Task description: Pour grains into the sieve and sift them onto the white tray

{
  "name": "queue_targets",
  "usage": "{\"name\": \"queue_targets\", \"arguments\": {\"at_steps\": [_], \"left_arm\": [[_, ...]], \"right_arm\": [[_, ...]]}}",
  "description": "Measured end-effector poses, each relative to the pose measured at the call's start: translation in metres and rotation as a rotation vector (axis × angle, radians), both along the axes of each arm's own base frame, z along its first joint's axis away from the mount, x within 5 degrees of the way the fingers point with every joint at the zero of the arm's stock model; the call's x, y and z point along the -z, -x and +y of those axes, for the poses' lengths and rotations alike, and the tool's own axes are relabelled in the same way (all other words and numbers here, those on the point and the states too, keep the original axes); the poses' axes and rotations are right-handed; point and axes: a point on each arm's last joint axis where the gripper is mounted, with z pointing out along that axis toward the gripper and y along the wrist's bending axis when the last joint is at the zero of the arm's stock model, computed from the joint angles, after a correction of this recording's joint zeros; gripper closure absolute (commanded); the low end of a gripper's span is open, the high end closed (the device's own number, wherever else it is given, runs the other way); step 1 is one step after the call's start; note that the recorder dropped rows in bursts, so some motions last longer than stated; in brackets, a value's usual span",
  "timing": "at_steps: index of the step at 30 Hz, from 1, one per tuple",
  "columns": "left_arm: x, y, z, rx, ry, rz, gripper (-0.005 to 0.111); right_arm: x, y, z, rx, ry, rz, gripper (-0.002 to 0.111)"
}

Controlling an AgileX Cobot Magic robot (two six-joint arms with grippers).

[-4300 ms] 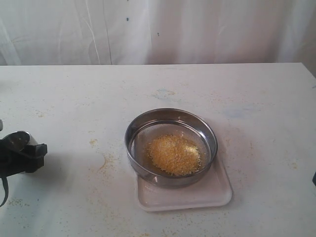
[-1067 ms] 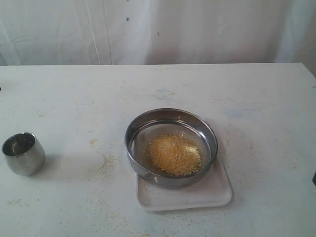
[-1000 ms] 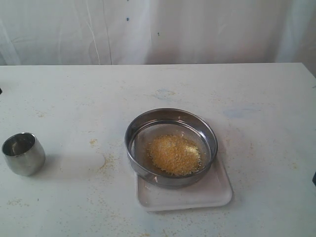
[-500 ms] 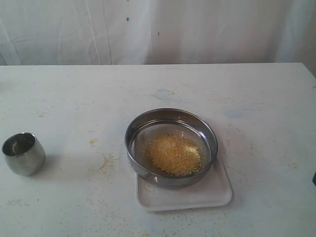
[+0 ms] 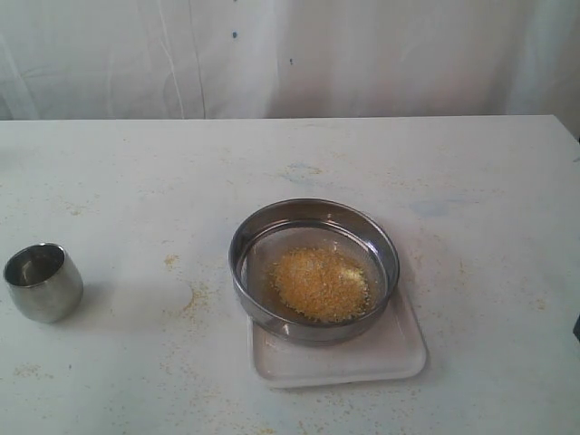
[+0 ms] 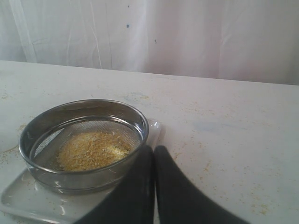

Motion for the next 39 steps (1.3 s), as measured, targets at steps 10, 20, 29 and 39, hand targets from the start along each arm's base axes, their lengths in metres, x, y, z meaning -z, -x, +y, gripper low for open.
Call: {"name": "queue_targets", "arguments": {"at_steps": [10, 20, 29, 39], "left_arm": [[0.038, 0.018, 0.012, -0.092, 0.197, 0.197, 0.107], [0.078, 0.01, 0.014, -0.192, -0.01, 0.386, 0.107], [0.12, 0.005, 0.013, -0.21, -0.17, 0.583, 0.107], [0.126, 0.005, 0.012, -0.223, -0.295, 0.626, 0.107]], "right_arm": [[0.0, 0.0, 0.0, 0.0, 0.0, 0.0, 0.108], [0.0, 0.0, 0.0, 0.0, 0.0, 0.0, 0.108], [0.0, 0.0, 0.0, 0.0, 0.0, 0.0, 0.108], [0.0, 0.0, 0.0, 0.0, 0.0, 0.0, 0.108]]}}
